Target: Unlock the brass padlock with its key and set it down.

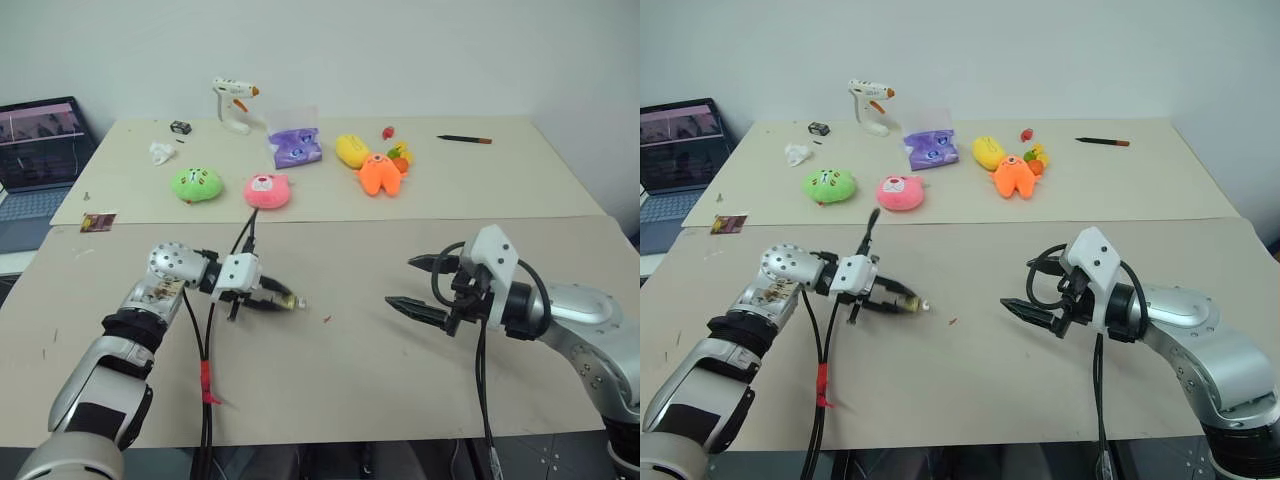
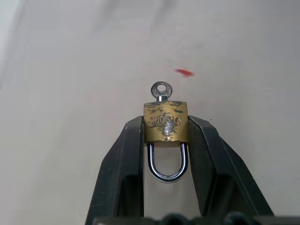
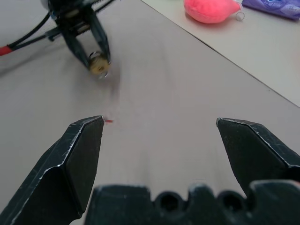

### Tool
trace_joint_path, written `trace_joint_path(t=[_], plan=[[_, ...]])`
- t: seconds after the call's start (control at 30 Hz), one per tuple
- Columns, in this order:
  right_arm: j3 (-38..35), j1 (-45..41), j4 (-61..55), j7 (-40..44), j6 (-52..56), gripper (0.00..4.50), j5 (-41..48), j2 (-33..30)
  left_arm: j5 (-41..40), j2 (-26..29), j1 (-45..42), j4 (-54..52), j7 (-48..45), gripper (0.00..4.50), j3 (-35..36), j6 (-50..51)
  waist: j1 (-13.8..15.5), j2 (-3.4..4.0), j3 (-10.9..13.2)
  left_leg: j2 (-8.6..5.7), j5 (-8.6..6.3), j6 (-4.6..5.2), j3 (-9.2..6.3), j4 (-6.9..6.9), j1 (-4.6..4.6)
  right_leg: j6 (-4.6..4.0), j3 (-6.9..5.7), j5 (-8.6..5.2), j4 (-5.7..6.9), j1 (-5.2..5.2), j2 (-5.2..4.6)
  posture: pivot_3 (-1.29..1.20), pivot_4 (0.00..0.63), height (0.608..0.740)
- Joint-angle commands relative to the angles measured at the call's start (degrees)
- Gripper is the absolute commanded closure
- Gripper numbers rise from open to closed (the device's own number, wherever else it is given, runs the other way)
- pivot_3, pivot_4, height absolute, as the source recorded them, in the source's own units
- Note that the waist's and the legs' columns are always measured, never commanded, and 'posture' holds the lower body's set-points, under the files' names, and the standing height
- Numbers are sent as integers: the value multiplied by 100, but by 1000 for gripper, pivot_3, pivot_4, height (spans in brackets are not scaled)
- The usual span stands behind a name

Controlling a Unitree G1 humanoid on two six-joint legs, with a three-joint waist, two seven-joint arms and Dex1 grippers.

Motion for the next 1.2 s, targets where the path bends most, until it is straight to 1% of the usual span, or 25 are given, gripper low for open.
trace_joint_path(t=[0.03, 0.1, 0.13, 0.23, 0.33, 0.43, 0.5, 0.63, 0.77, 0.87, 0.93, 0.97, 1.03, 1.07, 1.1, 1.2], plan=[[-82, -81, 61, 67, 126, 0, 126, -26, 339, -86, 149, -246, 704, 3680, 460, -1395, -5, 0, 0, 0, 0, 0, 0, -1, 0, 0, 0, 0, -2, 0, 0, 0, 150, 740], [-151, -135, 203, 67, 397, 0, 399, 54, 541, -171, 309, -359, 1219, 3680, 727, -2079, -3, 0, 0, 1, 0, 1, 0, -5, -1, 0, -1, 0, -6, 0, 0, 0, 150, 740], [-271, -163, 289, 50, 623, 0, 722, 166, 748, -198, 382, -390, 1500, 3680, 853, -2424, -1, 0, 0, 1, 0, 1, 0, -6, 0, 0, 0, 0, -6, 0, 0, 0, 150, 740], [-353, -232, 421, 130, 981, 0, 1292, 367, 1791, -281, 634, -501, 2296, 3680, 1378, -3573, 14, 0, 0, 3, 0, 0, 0, -5, 0, 0, 0, 0, -8, 3, -1, 0, 150, 740], [-107, -398, 367, 181, 1250, 0, 1511, 407, 2617, -514, 795, -822, 2904, 3680, 1942, -4384, 24, 0, 0, 3, 0, 1, 0, -5, 1, 0, 0, 1, -13, 8, -1, 0, 150, 740], [130, -586, 331, 205, 1376, 0, 1604, 468, 3292, -723, 851, -1130, 3322, 3680, 2307, -4798, 42, -1, -1, 3, -1, 1, 1, -4, 1, 1, -2, 1, -13, 9, -2, 0, 150, 740], [268, -792, 312, 176, 1530, 0, 1761, 589, 3707, -871, 902, -1328, 3542, 3680, 2499, -5047, 52, -2, -1, 3, -1, 1, 1, -4, 0, 1, -3, 1, -13, 9, -2, 0, 150, 740], [503, -1174, 292, -22, 1731, 0, 1890, 865, 4394, -1105, 986, -1610, 4022, 3680, 2817, -5113, 39, -3, -2, 3, -1, 2, 3, -4, 0, 2, -2, 2, -11, 8, -2, 0, 150, 740], [780, -1516, 286, -158, 1633, 0, 1686, 1081, 4849, -1069, 1000, -1734, 4490, 3680, 2804, -4931, 27, -3, -3, 3, -1, 2, 3, -4, 1, 2, -2, 2, -6, 6, -1, 0, 150, 740], [777, -1744, 346, -316, 1645, 0, 1679, 1230, 5061, -982, 970, -1826, 4826, 3680, 2712, -4749, 24, -3, -3, 1, -1, 2, 3, -4, 2, 2, -5, 2, -1, 5, -1, 0, 150, 740], [745, -1792, 350, -367, 1652, 493, 1695, 1276, 5123, -943, 960, -1905, 5005, 3680, 2596, -4567, 27, -2, -3, 0, -1, 2, 3, -3, 0, 3, -5, 3, -1, 2, -1, 0, 150, 740], [754, -1795, 346, -377, 1634, 651, 1668, 1279, 5162, -930, 955, -1954, 5085, 3680, 2536, -4494, 34, -3, -3, 0, -1, 2, 3, -3, 2, 4, -6, 3, 0, 4, -2, 0, 150, 740], [777, -1775, 338, -392, 1592, 1247, 1618, 1289, 5246, -886, 957, -2050, 5261, 3680, 2401, -4361, 39, -3, -3, -1, -2, 2, 0, -4, 2, 4, -12, 3, 0, 3, -2, 0, 150, 740], [793, -1749, 320, -377, 1558, 1684, 1590, 1286, 5280, -869, 955, -2082, 5337, 3680, 2340, -4298, 36, -3, -3, -1, -2, 3, 0, -3, 1, 4, -14, 3, 0, 3, -2, 0, 150, 740], [825, -1722, 290, -360, 1500, 1939, 1521, 1276, 5298, -846, 952, -2105, 5419, 3680, 2275, -4228, 34, -2, -4, -2, -2, 3, 0, -3, 1, 5, -14, 4, -1, 3, -2, 0, 150, 740], [819, -1697, 300, -401, 1454, 1939, 1455, 1336, 5386, -737, 949, -2152, 5674, 3680, 2108, -4089, 21, -3, -4, -1, -2, 3, 0, -4, 2, 6, -14, 4, 0, 3, -1, 0, 150, 740]])
